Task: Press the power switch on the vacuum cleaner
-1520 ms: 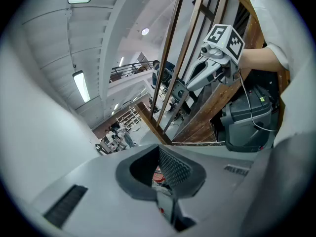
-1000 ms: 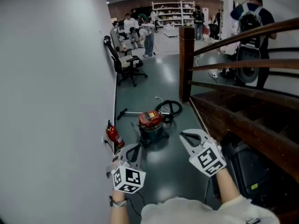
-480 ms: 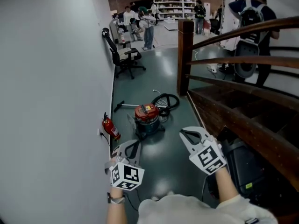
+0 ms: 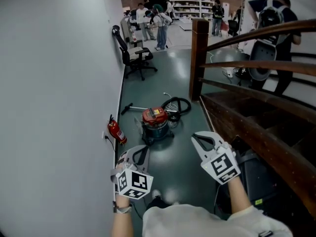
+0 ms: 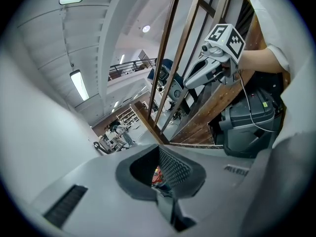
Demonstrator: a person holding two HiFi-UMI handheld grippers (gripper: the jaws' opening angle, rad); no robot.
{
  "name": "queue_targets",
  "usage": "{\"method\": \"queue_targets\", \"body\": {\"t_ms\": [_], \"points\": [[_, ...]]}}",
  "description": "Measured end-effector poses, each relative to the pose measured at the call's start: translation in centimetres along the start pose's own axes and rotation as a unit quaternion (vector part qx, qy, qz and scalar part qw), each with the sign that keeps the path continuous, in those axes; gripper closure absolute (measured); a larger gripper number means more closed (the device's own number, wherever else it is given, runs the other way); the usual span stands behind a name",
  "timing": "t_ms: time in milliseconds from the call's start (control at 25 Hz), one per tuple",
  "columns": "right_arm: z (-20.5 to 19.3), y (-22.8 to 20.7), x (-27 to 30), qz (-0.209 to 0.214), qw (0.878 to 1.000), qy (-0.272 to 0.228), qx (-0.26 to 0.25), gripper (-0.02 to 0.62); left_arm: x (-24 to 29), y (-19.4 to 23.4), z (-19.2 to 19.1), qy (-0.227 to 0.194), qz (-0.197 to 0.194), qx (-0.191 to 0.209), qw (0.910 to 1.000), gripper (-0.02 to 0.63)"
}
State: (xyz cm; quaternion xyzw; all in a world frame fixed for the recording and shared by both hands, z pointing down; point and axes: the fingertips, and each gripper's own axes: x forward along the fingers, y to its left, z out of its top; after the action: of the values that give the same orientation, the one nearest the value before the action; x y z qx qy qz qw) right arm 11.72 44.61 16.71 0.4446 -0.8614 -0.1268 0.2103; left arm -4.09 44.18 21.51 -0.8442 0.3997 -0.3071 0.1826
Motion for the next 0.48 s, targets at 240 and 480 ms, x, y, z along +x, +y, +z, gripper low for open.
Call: {"method": "queue_targets", "body": {"t_ms": [240, 480], "points": [[-0.2, -0.7, 0.7, 0.011, 1.0, -0.012, 0.01, 0.565, 1.2, -0.2, 0.2, -0.002, -0.002, -0.002, 1.0, 0.607], [-1.6, -1.2, 2.6, 0.03, 0.999, -0.008, 0.023, 0.565, 2.9, 0.7, -0.2, -0.001, -0.004, -0.001, 1.0, 0.607]]}}
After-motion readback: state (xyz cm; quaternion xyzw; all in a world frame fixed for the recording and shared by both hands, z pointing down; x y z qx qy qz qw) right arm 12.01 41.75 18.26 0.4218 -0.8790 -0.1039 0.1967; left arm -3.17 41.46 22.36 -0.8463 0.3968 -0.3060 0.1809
